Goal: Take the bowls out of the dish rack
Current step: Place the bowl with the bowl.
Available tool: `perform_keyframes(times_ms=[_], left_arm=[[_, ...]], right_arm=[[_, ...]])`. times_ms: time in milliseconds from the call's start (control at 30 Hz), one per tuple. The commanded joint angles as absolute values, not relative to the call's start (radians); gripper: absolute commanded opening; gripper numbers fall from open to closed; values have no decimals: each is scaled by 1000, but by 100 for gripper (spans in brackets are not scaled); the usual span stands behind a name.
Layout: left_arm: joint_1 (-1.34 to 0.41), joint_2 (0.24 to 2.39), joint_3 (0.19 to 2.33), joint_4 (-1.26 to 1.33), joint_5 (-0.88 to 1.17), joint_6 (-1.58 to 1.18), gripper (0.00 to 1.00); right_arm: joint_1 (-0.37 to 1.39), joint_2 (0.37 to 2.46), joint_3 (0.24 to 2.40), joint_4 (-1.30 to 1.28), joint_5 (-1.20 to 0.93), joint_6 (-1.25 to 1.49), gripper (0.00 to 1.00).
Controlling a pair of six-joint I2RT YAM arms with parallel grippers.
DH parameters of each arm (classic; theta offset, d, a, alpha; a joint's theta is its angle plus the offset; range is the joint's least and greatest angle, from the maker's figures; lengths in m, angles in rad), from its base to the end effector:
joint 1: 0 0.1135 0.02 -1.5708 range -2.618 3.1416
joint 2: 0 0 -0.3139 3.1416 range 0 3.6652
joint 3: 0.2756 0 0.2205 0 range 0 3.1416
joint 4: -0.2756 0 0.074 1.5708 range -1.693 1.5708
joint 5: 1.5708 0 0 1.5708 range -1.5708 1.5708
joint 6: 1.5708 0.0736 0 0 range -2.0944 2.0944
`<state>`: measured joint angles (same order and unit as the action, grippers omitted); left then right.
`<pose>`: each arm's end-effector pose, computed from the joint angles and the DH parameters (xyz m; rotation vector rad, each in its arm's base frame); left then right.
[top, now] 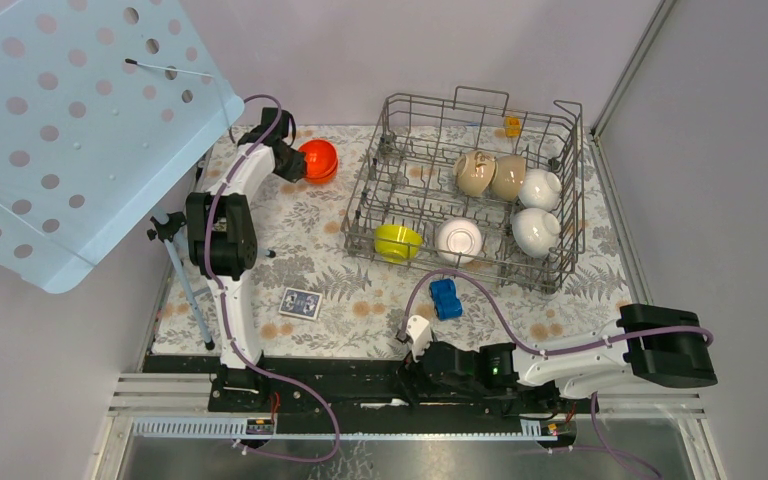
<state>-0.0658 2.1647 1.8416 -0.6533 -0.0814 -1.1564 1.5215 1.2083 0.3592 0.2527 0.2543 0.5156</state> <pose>0.4977 -0.0268 0.2411 -1.3684 2.1936 -0.3681 0.0290 0.2129 0.2058 -0.9647 2.0744 0.8764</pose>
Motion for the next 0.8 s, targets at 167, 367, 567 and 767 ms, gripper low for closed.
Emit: perform_keyframes(times_ms=[167, 367, 567, 767], left_arm=[[-64, 2138, 1953, -727, -145, -1157, 0], [-71, 2169, 2005, -775, -170, -1142, 0], [-76, 2203, 2026, -777, -147, -1142, 0], [-90, 2236, 2079, -809, -158, -1134, 0]], right_arm=[[1538, 1221, 404, 272, 299, 499, 86], [1539, 1229, 409, 269, 296, 495, 86], [1542, 1229, 409, 268, 301, 494, 86], [1542, 1230, 415, 262, 302, 486, 86]])
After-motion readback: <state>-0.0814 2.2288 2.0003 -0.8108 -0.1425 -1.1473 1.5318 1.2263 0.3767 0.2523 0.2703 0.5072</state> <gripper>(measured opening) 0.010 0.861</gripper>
